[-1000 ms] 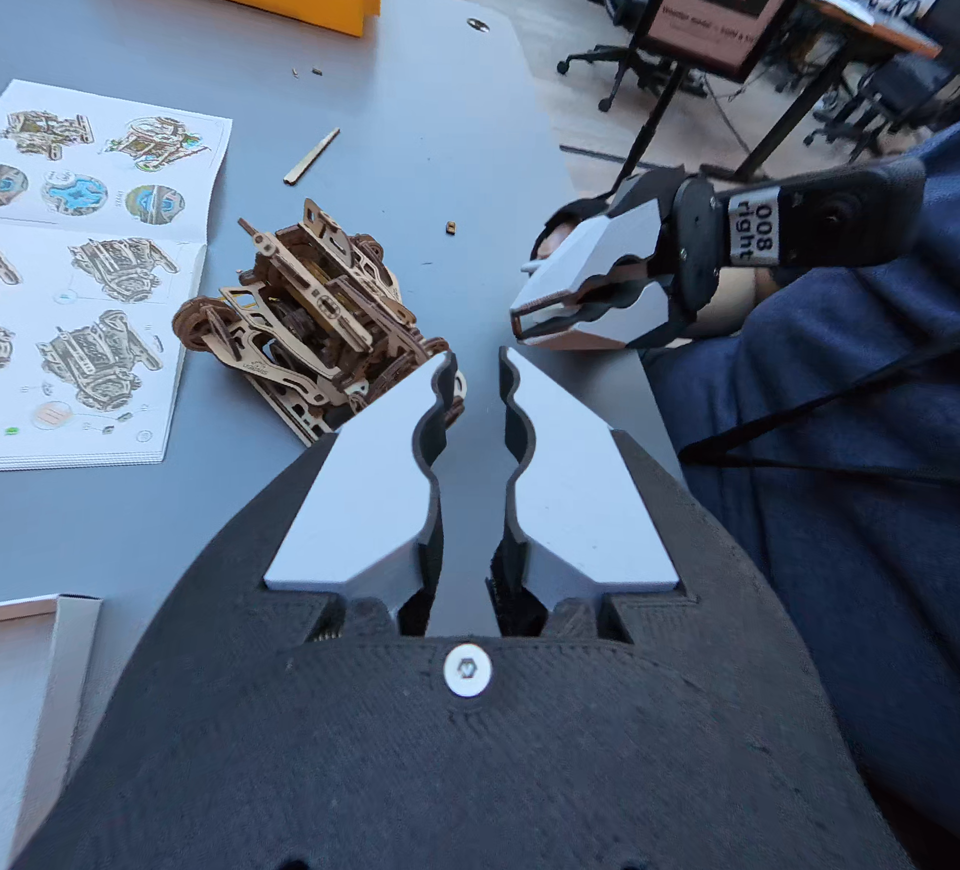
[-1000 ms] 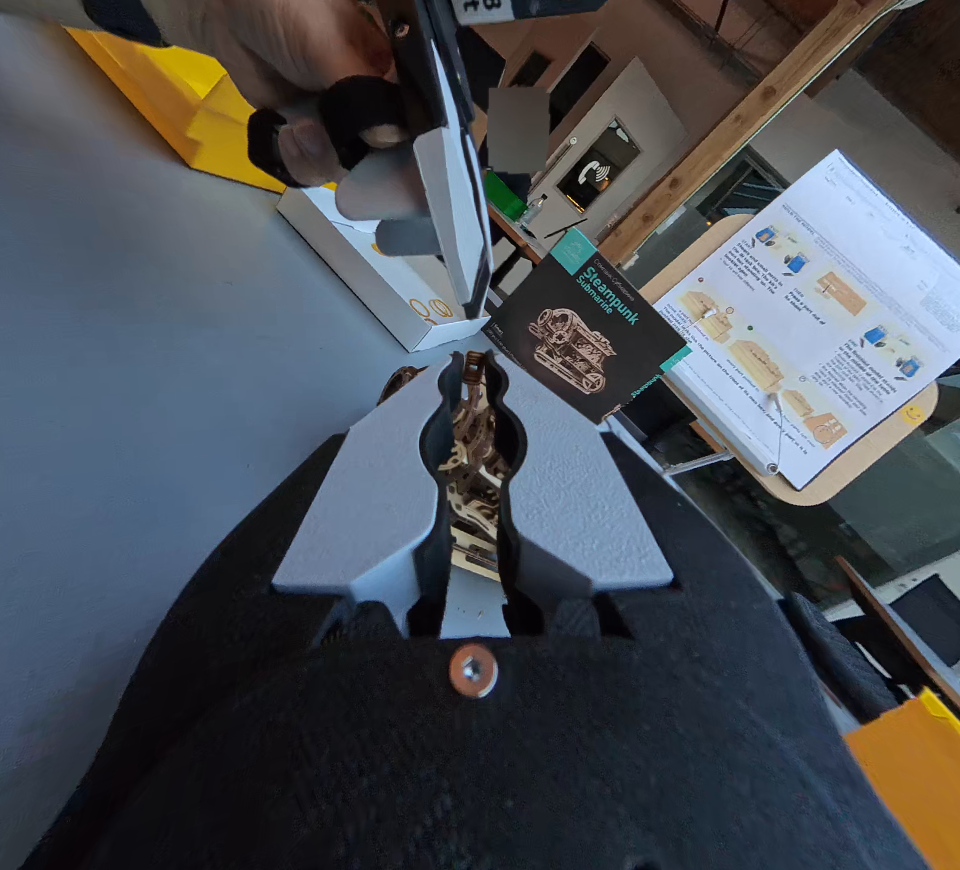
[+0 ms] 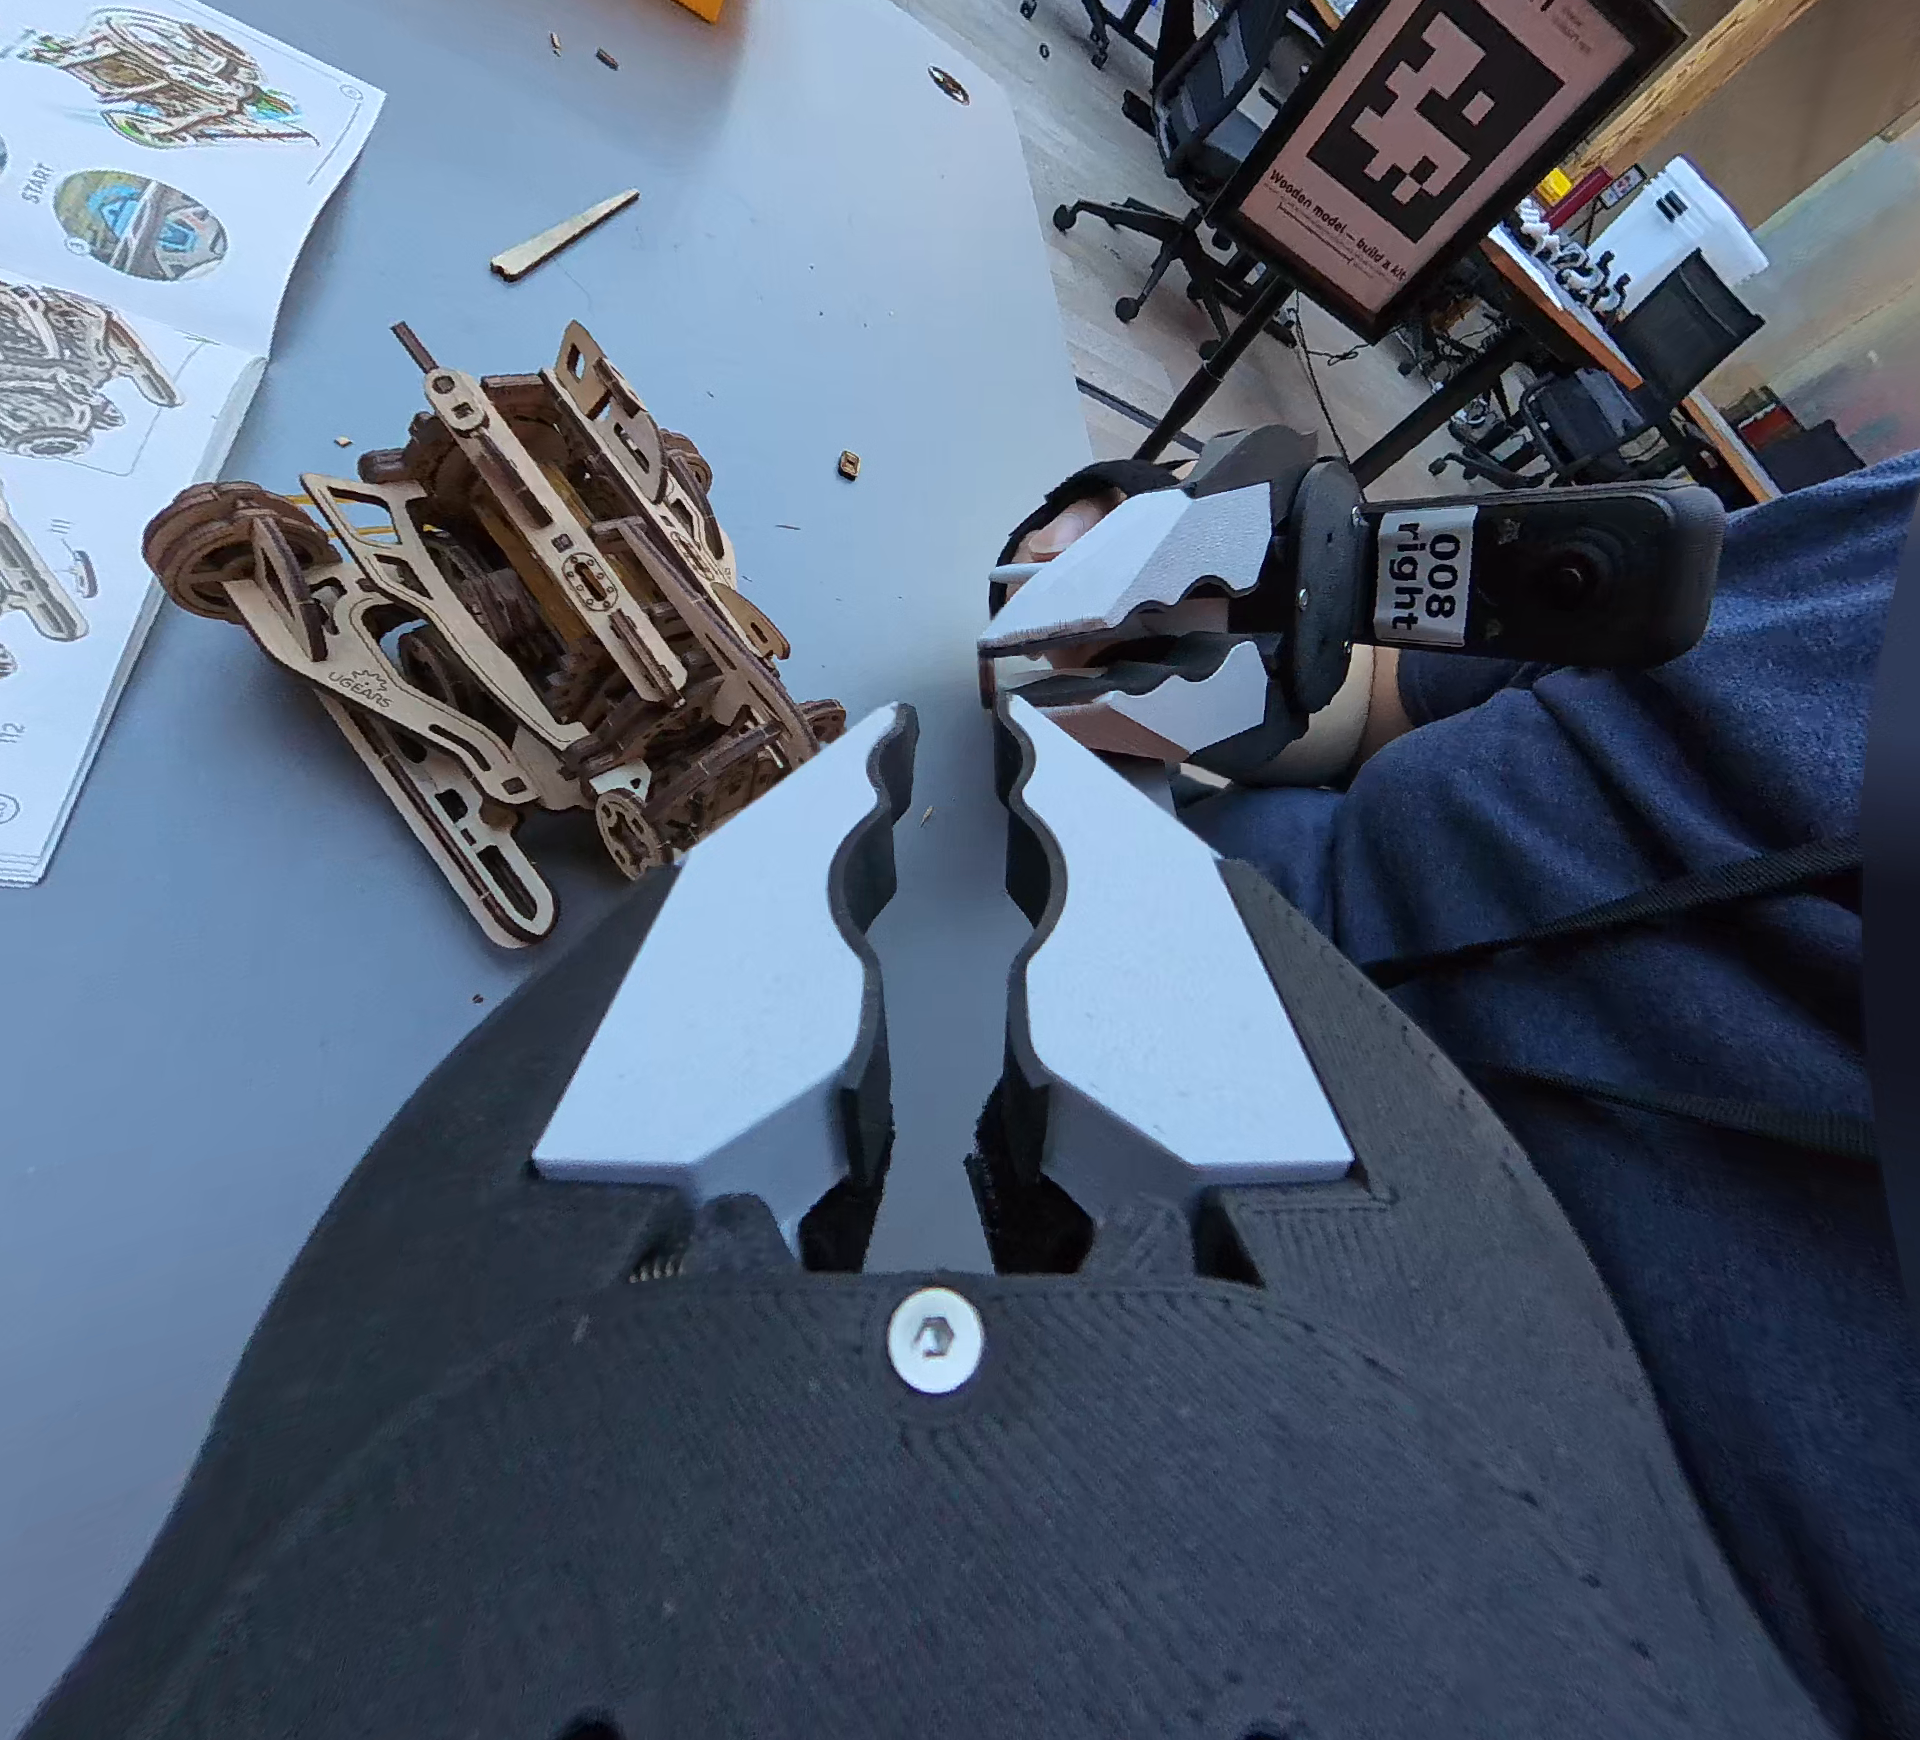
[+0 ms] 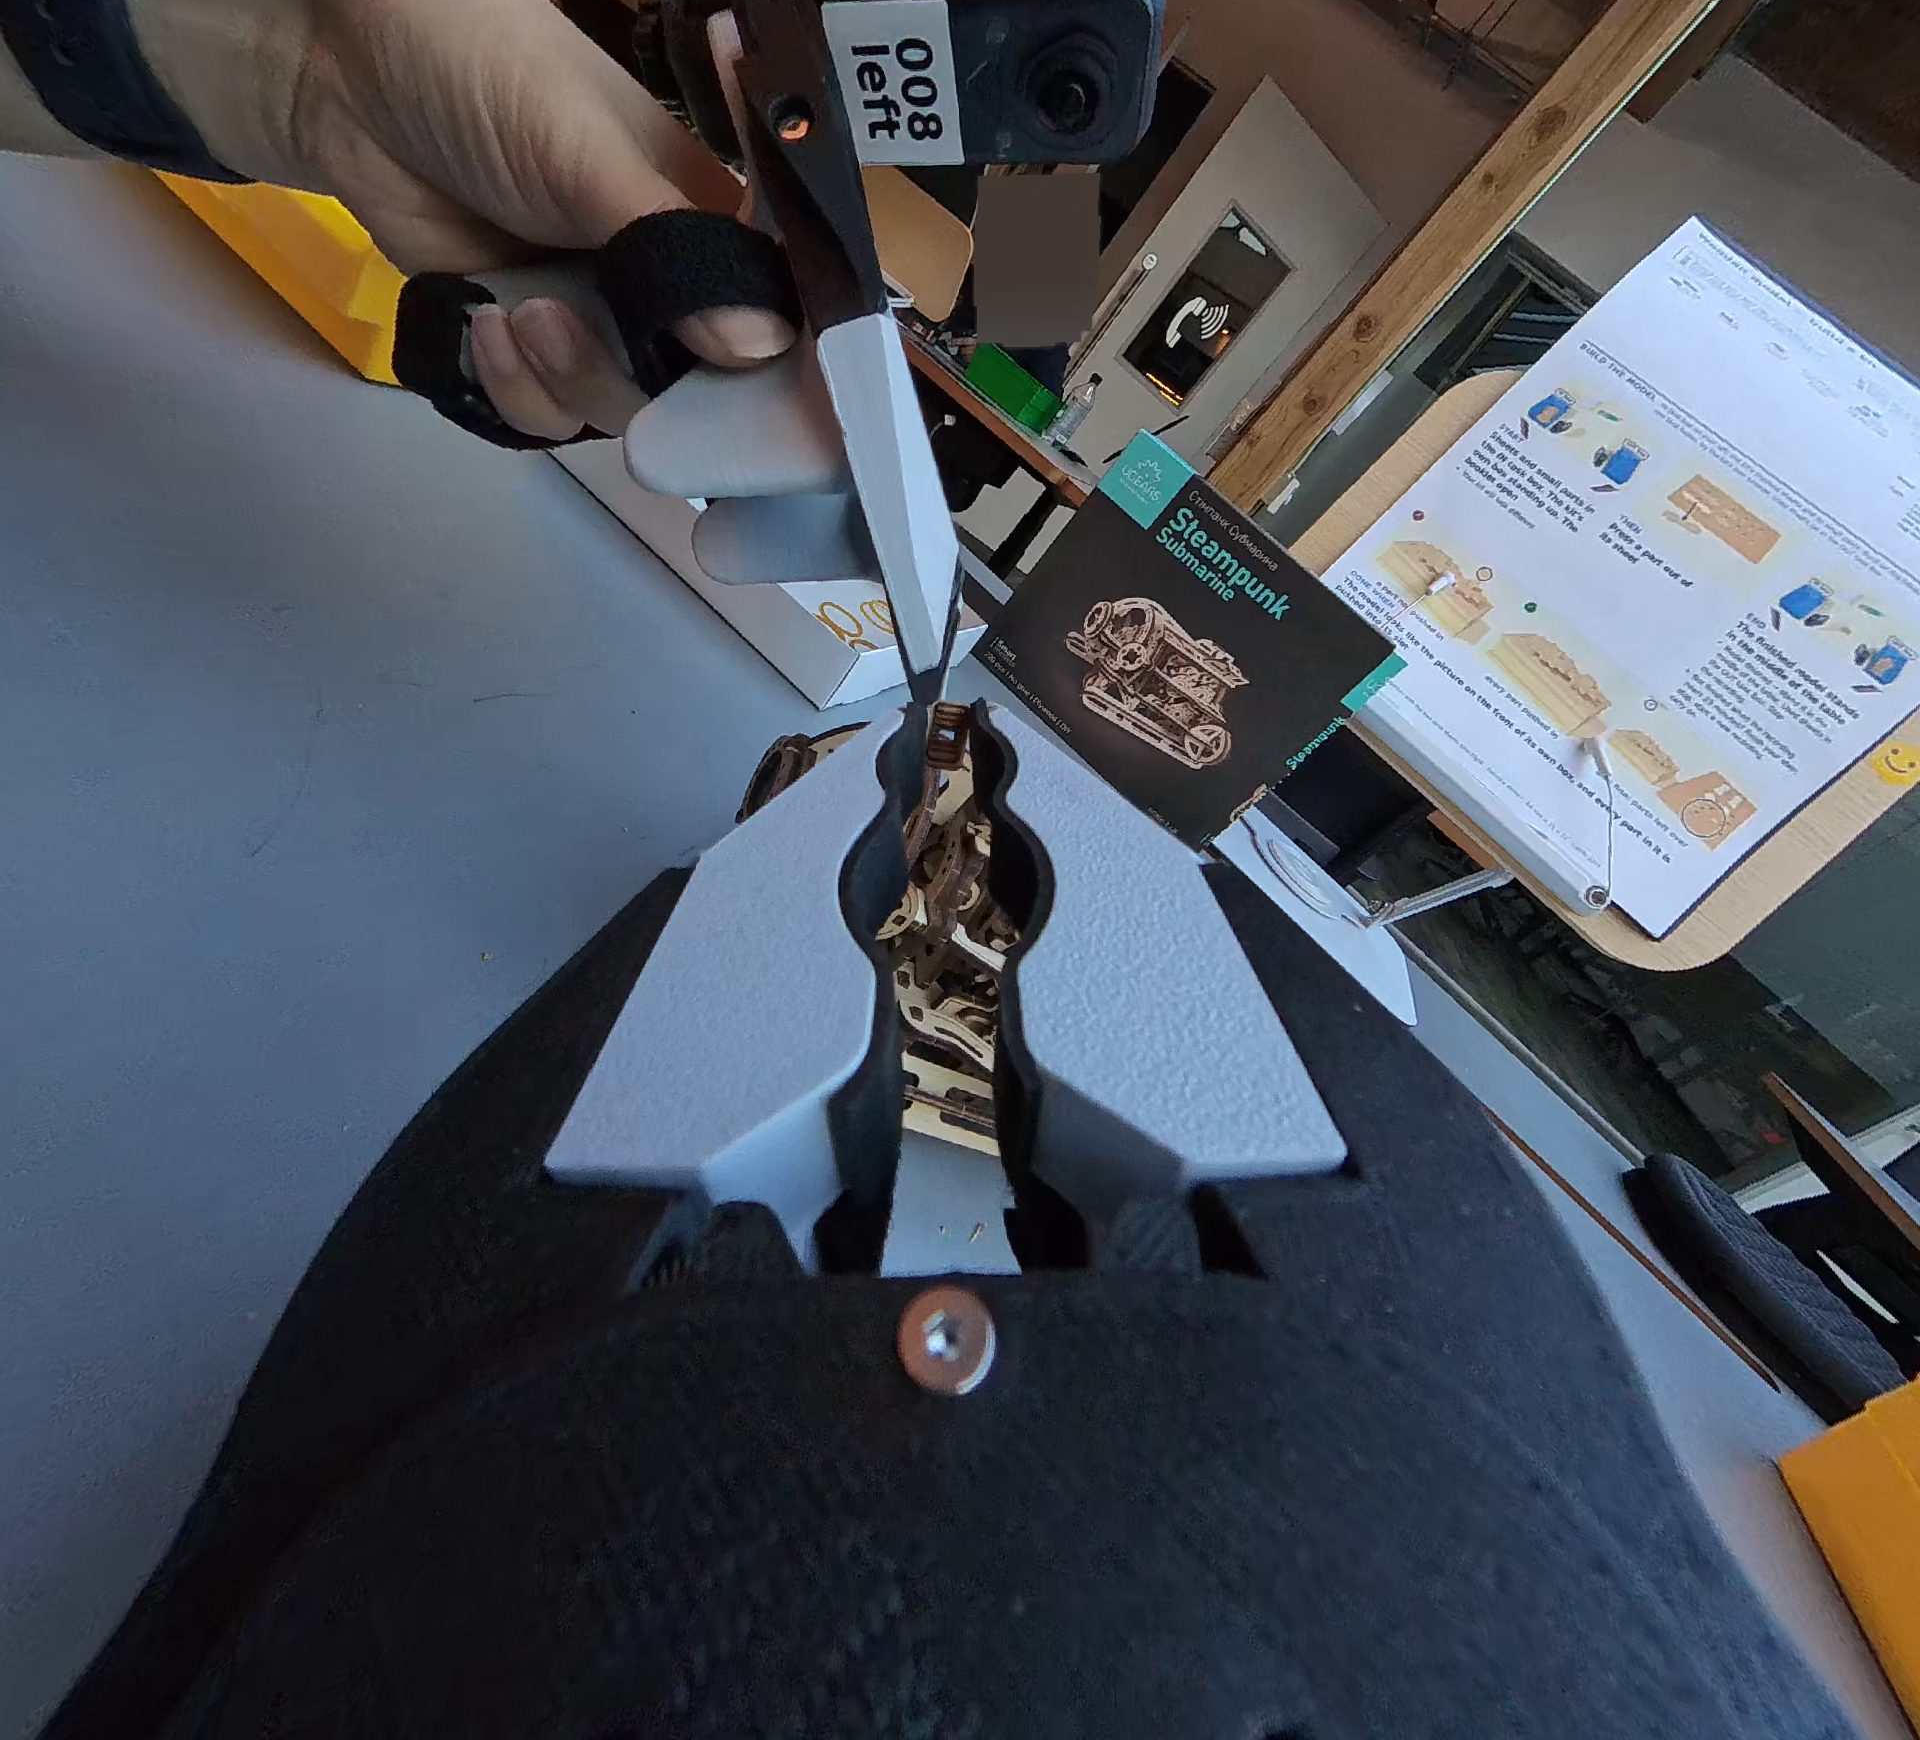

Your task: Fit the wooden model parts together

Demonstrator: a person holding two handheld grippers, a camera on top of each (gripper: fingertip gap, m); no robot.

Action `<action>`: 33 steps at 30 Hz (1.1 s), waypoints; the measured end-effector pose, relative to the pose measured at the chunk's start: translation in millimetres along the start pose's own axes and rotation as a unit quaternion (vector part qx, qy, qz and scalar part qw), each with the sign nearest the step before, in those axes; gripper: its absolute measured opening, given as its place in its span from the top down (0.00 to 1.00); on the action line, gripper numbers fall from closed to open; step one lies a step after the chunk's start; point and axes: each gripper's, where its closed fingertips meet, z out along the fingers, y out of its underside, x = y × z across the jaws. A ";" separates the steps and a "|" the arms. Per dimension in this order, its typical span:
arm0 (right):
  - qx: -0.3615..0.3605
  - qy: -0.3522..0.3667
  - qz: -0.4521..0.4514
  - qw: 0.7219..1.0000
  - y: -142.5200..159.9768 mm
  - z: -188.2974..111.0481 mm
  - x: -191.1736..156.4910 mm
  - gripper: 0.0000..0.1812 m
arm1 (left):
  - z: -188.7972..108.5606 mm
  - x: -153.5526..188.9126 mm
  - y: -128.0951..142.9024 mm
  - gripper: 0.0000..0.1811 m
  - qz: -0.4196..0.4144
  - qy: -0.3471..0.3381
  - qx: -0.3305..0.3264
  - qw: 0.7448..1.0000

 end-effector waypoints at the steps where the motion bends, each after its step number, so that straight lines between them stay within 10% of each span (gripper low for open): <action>1: -0.001 -0.001 -0.001 1.000 0.6 0.4 -0.4 0.96 | 0.6 0.7 0.8 0.93 0.002 0.001 -0.003 1.000; 23: 0.003 -0.021 0.011 1.000 -0.1 3.6 -6.3 0.89 | 4.1 1.9 5.3 1.00 0.041 -0.001 -0.015 0.999; 33: 0.041 -0.205 0.332 0.920 2.4 -14.9 -6.5 0.96 | -3.9 14.3 -3.7 1.00 0.186 0.022 0.016 0.982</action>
